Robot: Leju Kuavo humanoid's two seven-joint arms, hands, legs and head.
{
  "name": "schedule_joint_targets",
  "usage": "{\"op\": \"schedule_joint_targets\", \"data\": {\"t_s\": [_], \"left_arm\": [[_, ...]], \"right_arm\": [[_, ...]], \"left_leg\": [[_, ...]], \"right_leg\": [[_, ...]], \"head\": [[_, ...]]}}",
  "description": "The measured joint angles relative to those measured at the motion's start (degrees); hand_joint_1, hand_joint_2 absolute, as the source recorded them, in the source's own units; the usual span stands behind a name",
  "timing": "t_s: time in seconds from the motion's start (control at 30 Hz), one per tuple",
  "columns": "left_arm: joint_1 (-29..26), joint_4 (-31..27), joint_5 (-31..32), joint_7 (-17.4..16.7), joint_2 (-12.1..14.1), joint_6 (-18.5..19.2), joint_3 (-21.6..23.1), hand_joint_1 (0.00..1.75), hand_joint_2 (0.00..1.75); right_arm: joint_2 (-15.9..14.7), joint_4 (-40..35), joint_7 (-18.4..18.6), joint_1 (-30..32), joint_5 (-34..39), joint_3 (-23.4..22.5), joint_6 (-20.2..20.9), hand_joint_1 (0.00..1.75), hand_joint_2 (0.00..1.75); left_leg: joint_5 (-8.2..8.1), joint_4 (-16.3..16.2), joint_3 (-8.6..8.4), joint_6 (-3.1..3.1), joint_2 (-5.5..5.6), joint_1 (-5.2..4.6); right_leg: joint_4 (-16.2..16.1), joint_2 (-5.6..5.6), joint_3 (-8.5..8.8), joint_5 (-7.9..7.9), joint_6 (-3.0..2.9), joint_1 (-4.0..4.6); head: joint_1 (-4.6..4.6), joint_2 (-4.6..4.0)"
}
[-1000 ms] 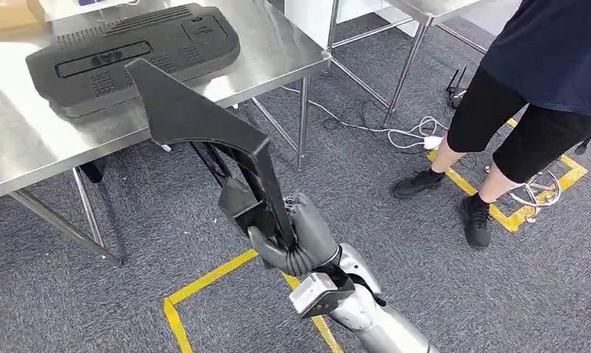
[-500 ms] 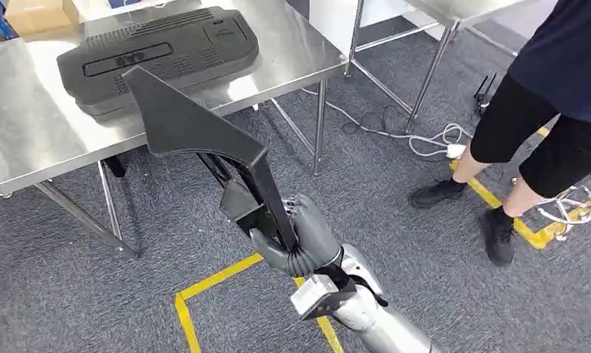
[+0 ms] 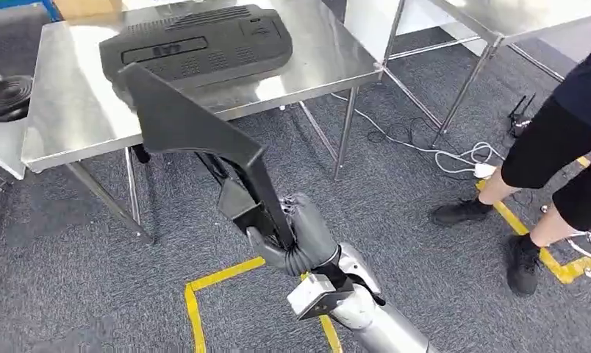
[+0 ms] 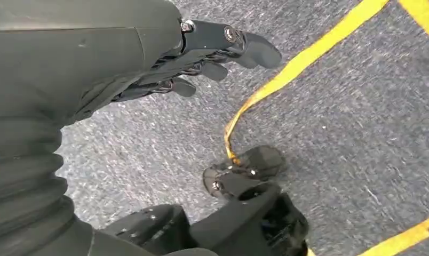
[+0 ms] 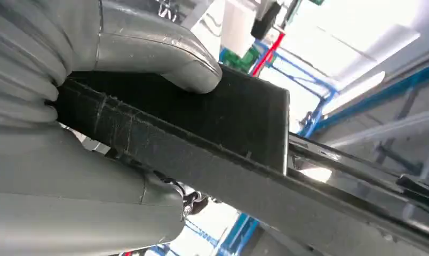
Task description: Take the parts from the cabinet and place them on the table.
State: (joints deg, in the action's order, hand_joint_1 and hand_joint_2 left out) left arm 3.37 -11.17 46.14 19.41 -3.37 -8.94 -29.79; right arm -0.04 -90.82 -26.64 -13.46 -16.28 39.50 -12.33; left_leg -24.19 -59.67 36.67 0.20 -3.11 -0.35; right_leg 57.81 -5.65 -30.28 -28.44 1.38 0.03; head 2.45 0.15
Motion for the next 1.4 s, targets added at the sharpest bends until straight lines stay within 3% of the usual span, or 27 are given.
{"op": "schedule_joint_targets", "data": {"t_s": [0.07, 0.1, 0.13, 0.17, 0.23, 0.27, 0.3, 0.37, 0.4, 0.43, 0.57, 0.6, 0.63, 0.67, 0.7, 0.73, 0.77, 0.8, 0.83, 0.9, 0.93, 0.97, 1.03, 1.1, 1.27, 1.37, 1.4], "left_arm": [[-0.1, 0.0, 0.0, 0.0, 0.0, 0.0, 0.0, 0.00, 1.75], [-0.2, 0.0, 0.0, 0.0, -0.1, 0.0, 0.0, 0.00, 1.75], [-0.1, 0.0, 0.0, 0.0, -0.1, 0.0, 0.0, 0.00, 1.75], [0.1, 0.0, 0.0, 0.0, -0.1, 0.0, 0.0, 0.00, 1.75], [0.1, 0.0, 0.0, 0.0, -0.1, 0.0, 0.0, 0.00, 1.75], [0.1, 0.0, 0.0, 0.0, -0.1, 0.0, 0.0, 0.00, 1.75], [0.1, 0.0, 0.0, 0.0, -0.1, 0.0, 0.0, 0.00, 1.75], [0.0, 0.0, 0.1, 0.0, -0.2, 0.1, 0.0, 0.00, 1.75], [0.0, 0.0, 0.1, 0.0, -0.3, 0.1, 0.0, 0.00, 1.75], [0.1, 0.0, 0.1, 0.0, -0.3, 0.1, 0.0, 0.00, 1.75], [-0.3, 0.0, 0.1, 0.0, -0.3, 0.1, 0.0, 0.00, 1.75], [-0.4, 0.0, 0.1, 0.0, -0.1, 0.1, 0.0, 0.00, 1.75], [-0.3, 0.0, 0.1, 0.0, -0.2, 0.1, 0.0, 0.00, 1.75], [-0.1, 0.0, 0.1, 0.0, -0.2, 0.1, 0.0, 0.00, 1.75], [-0.1, 0.0, 0.1, 0.0, -0.2, 0.1, 0.0, 0.00, 1.75], [-0.1, 0.0, 0.1, 0.0, -0.2, 0.1, 0.0, 0.00, 1.75], [-0.1, 0.0, 0.1, 0.0, -0.3, 0.2, 0.0, 0.00, 1.75], [-0.1, 0.0, 0.1, 0.0, -0.3, 0.2, 0.0, 0.00, 1.75], [-0.2, 0.0, 0.1, 0.0, -0.2, 0.3, 0.0, 0.00, 1.75], [-0.1, 0.0, 0.1, 0.0, -0.1, 0.5, 0.0, 0.00, 1.75], [-0.1, 0.0, 0.2, 0.0, -0.3, 0.6, 0.0, 0.00, 1.75], [0.0, 0.0, 0.3, 0.0, -0.3, 0.7, 0.0, 0.00, 1.75], [-0.1, 0.0, 0.5, -0.2, -0.4, 1.1, 0.0, 0.00, 1.75], [-0.1, 0.0, 0.6, -0.3, -0.3, 1.2, 0.0, 0.00, 1.75], [-0.1, 0.0, 0.7, -0.5, -0.3, 1.2, -0.2, 0.00, 1.75], [-0.1, 0.0, 1.1, -0.8, -0.3, 1.3, -0.3, 0.00, 1.75], [0.0, 0.0, 1.2, -1.1, -0.2, 1.5, -0.3, 0.00, 1.75]], "right_arm": [[0.1, 0.0, 0.0, -0.1, 0.0, 0.0, 0.0, 1.75, 1.75], [0.1, -0.1, 0.0, -0.2, 0.0, 0.0, 0.0, 1.75, 1.75], [0.1, -0.2, 0.0, -0.2, 0.0, 0.0, 0.0, 1.75, 1.75], [0.0, -0.2, -0.1, -0.3, 0.0, 0.0, 0.0, 1.75, 1.75], [-0.4, -0.1, -0.1, -0.1, 0.0, 0.0, 0.0, 1.75, 1.75], [-0.5, -0.1, -0.1, -0.1, -0.1, 0.0, 0.0, 1.75, 1.75], [-0.5, -0.1, 0.0, -0.1, -0.2, 0.0, 0.0, 1.75, 1.75], [-0.5, -0.1, 0.0, -0.2, -0.2, 0.0, 0.0, 1.75, 1.75], [-0.5, -0.1, -0.1, -0.2, -0.3, 0.0, 0.0, 1.75, 1.75], [-0.5, -0.1, -0.1, -0.2, -0.3, 0.0, 0.0, 1.75, 1.75], [-0.4, -0.1, 0.0, -0.3, -0.3, 0.0, 0.0, 1.75, 1.75], [-0.2, -0.1, 0.0, -0.4, -0.3, 0.0, 0.0, 1.75, 1.75], [-0.2, -0.1, 0.0, -0.3, -0.3, 0.0, -0.1, 1.75, 1.75], [-0.2, -0.1, 0.0, -0.3, -0.3, 0.0, -0.1, 1.75, 1.75], [-0.2, -0.1, 0.1, -0.2, -0.2, 0.0, -0.2, 1.75, 1.75], [-0.2, -0.1, 0.2, -0.2, 0.0, 0.0, -0.3, 1.75, 1.75], [-0.2, -0.1, 0.3, -0.1, 0.2, 0.0, -0.5, 1.75, 1.75], [-0.2, -0.1, 0.3, -0.1, 0.3, 0.0, -0.6, 1.75, 1.75], [-0.2, -0.1, 0.5, -0.1, 0.1, 0.0, -0.8, 1.75, 1.75], [-0.2, -0.1, 1.3, -0.1, -2.2, 0.0, -2.0, 1.75, 1.75], [-0.2, -0.1, 2.0, -0.3, -4.2, 0.0, -3.0, 1.75, 1.75], [-0.3, -0.1, 3.2, -0.8, -7.0, 0.0, -4.1, 1.75, 1.75], [-1.0, 0.0, 7.7, -2.5, -16.0, 0.1, -6.3, 1.75, 1.75], [-2.1, 0.1, 11.1, -4.2, -21.4, 0.1, -6.8, 1.75, 1.75], [-2.9, 0.2, 12.3, -6.7, -23.2, 0.1, -7.1, 1.75, 1.75], [-3.8, 0.5, 16.7, -8.8, -31.3, 0.7, -6.7, 1.75, 1.75], [-4.4, 0.7, 18.4, -10.1, -34.1, 1.0, -5.5, 1.75, 1.75]], "left_leg": [[0.20, 0.4, -0.11, 0.63, 1.56, 0.14], [0.32, 0.7, -0.37, 0.88, 2.16, 0.58], [0.40, 0.7, -0.37, 1.22, 2.72, 0.67], [0.45, 0.7, -0.28, 1.48, 3.44, 0.66], [0.42, 0.7, -0.23, 1.59, 5.23, 0.64], [0.41, 0.7, -0.25, 1.59, 6.04, 0.62], [0.41, 0.7, -0.28, 1.59, 6.88, 0.62], [0.42, 0.7, -0.46, 1.56, 8.69, 0.63], [0.43, 0.7, -0.42, 1.51, 9.43, 0.69], [0.40, 0.4, -0.29, 1.23, 10.13, 0.26], [0.91, 1.0, 0.14, -0.01, 12.12, 0.52], [0.44, 0.2, 0.32, -0.21, 9.31, 0.49], [-1.11, -1.7, 1.09, -0.52, 6.15, 0.19], [-3.48, -5.7, 2.89, -0.89, 4.43, 0.42], [-5.70, -10.4, 5.08, -1.15, 3.75, 0.71], [-7.41, -14.8, 7.19, -1.44, 3.44, 0.98], [-7.74, -17.3, 8.43, -1.77, 3.31, 1.29], [-6.67, -16.4, 7.97, -1.98, 3.29, 1.59], [-4.66, -13.1, 6.25, -2.15, 3.24, 1.83], [0.03, -2.6, 0.38, -2.45, 2.70, 2.20], [-1.08, -0.3, -0.95, -2.64, 2.23, 2.00], [-0.76, 0.0, -0.77, -1.89, 2.80, 1.84], [-0.55, 0.1, -0.65, -1.71, 2.90, 1.94], [-0.51, 0.1, -0.62, -1.58, 3.21, 1.73], [-0.59, 0.1, -0.56, -1.00, 3.50, 1.39], [-0.48, 0.0, -0.37, -0.72, 3.44, 1.18], [-0.45, 0.0, -0.33, -0.68, 3.41, 1.17]], "right_leg": [[-0.2, -1.34, 0.51, -0.41, 0.71, 0.08], [0.7, 0.06, -0.03, -1.03, 0.94, -0.22], [3.4, 2.52, -1.29, -2.40, 0.72, -0.26], [8.1, 4.22, -3.71, -4.21, 0.35, -0.30], [17.7, 5.31, -9.09, -6.95, 0.16, -0.33], [19.0, 5.44, -10.33, -6.71, 0.49, -0.32], [17.5, 5.49, -10.30, -5.36, 0.96, -0.32], [7.8, 6.42, -6.59, -0.39, 2.00, -0.39], [2.4, 8.75, -4.30, 1.77, 2.17, -0.64], [0.8, 10.16, -3.78, 2.12, 1.48, -0.61], [0.4, 7.79, -3.10, 2.68, 0.01, -0.48], [-0.1, 7.27, -2.73, 2.88, -0.35, -1.17], [-0.2, 6.90, -2.52, 2.74, -1.00, -1.12], [-0.2, 6.29, -2.37, 2.59, -1.22, -1.05], [-0.2, 5.75, -2.26, 2.50, -1.35, -0.98], [-0.1, 5.30, -2.26, 2.44, -1.39, -0.98], [-0.1, 4.91, -2.24, 2.42, -1.36, -1.00], [-0.1, 4.69, -2.19, 2.40, -1.33, -1.07], [-0.1, 4.58, -2.11, 2.34, -1.24, -1.19], [0.2, 4.43, -1.70, 1.88, -0.53, -1.46], [0.4, 4.33, -1.81, 1.59, -0.01, -0.95], [0.6, 4.31, -2.03, 1.51, 0.17, -0.67], [0.6, 4.39, -2.19, 1.63, -0.64, -0.67], [0.1, 4.29, -1.89, 1.62, -0.63, -0.80], [-0.5, 3.96, -1.58, 1.93, -0.07, -0.98], [-0.5, 3.96, -1.77, 2.18, 0.41, -1.13], [-0.5, 3.97, -1.86, 2.18, 0.88, -1.16]], "head": [[0.06, 0.00], [-0.05, 0.00], [0.02, 0.00], [-0.22, 0.00], [-0.22, 0.00], [-0.20, 0.00], [-0.20, 0.00], [-0.22, 0.00], [-0.24, 0.00], [-0.15, 0.00], [-0.15, 0.00], [-0.13, 0.00], [0.15, 0.00], [0.17, 0.00], [0.17, 0.00], [0.13, 0.00], [0.20, 0.00], [0.19, 0.00], [0.20, 0.00], [0.17, 0.00], [0.21, 0.00], [0.37, 0.00], [0.22, 0.00], [0.17, 0.00], [0.17, 0.00], [0.17, 0.00], [0.17, 0.00]]}}
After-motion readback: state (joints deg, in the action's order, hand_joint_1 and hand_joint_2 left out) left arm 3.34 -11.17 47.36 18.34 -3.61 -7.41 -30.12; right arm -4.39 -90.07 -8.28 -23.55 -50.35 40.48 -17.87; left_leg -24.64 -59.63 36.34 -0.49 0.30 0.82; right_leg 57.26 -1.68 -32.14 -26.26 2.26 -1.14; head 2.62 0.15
